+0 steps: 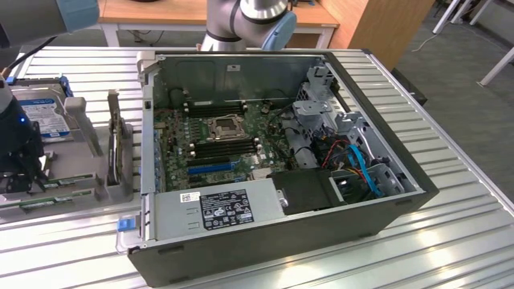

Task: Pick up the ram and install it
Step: 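Pick up the ram and move it above insertion slot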

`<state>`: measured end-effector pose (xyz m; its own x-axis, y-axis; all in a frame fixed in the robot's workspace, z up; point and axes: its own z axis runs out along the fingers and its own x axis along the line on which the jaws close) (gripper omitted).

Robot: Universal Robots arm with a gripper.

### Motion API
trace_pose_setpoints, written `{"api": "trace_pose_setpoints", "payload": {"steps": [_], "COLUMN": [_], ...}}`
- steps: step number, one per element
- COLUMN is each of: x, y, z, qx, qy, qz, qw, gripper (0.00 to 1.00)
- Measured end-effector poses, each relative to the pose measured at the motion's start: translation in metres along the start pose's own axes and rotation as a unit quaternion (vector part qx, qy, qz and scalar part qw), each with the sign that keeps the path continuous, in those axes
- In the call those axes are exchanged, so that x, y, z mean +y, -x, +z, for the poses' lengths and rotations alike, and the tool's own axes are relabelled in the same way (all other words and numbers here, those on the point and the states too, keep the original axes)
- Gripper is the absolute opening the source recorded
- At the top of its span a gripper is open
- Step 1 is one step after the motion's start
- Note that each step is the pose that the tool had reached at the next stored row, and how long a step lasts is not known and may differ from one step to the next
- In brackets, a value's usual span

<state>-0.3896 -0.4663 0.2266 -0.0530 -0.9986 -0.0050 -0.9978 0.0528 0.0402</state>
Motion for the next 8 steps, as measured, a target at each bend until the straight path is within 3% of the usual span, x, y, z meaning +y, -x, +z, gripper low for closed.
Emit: {"api": "trace_pose_setpoints", "payload": {"steps": [8], "x": [-0.0002], "y": [0.0000], "z": [0.0047], "qx": [0.0000], "qy": [0.0000], "qz": [0.000], "qw": [1.0000], "gripper": [0.24]}}
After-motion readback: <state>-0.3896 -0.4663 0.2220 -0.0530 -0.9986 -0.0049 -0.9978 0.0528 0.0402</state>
